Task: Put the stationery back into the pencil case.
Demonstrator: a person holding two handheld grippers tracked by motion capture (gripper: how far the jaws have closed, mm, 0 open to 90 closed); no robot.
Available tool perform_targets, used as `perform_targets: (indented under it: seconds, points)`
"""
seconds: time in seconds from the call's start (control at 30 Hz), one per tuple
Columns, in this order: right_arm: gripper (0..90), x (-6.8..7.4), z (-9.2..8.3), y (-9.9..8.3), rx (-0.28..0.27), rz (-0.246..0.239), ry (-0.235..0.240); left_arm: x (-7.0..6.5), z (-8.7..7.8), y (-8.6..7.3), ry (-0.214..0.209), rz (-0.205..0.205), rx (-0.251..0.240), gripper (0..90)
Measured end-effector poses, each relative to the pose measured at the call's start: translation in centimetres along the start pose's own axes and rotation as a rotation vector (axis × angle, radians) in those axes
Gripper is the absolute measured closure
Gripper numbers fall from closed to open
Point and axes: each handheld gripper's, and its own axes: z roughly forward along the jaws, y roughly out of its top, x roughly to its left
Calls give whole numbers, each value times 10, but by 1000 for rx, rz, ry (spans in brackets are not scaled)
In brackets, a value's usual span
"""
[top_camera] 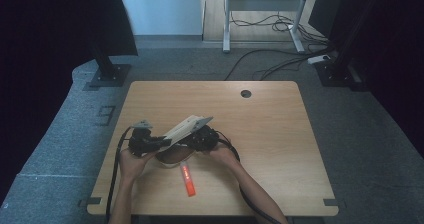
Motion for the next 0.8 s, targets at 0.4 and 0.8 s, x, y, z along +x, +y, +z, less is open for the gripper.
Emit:
perform_targets:
  seconds: [0.4,0.8]
  points:
    - [668,-3,-28,-15,-6,37,-19,1,0,0,-3,-3,2,753]
    - [672,-2,-34,-37,16,62,-22,1,0,0,-3,-4,2,753]
